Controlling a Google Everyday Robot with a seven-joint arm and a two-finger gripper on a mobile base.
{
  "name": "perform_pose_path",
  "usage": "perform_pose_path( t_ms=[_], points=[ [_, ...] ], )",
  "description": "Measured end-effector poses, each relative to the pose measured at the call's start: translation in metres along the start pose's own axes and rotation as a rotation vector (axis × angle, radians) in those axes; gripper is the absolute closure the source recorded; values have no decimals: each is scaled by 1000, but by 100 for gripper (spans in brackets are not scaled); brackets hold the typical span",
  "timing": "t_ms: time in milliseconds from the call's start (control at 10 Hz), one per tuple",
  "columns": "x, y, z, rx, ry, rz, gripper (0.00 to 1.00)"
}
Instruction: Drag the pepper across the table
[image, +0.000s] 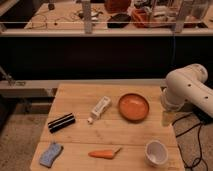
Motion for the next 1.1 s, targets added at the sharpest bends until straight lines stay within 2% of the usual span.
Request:
perform_pose_path(
  t_ms=[700, 1100],
  points=[
    [-3, 3, -1, 0, 4, -11, 20],
    [-43, 17, -5, 3, 16, -88, 20]
  ],
)
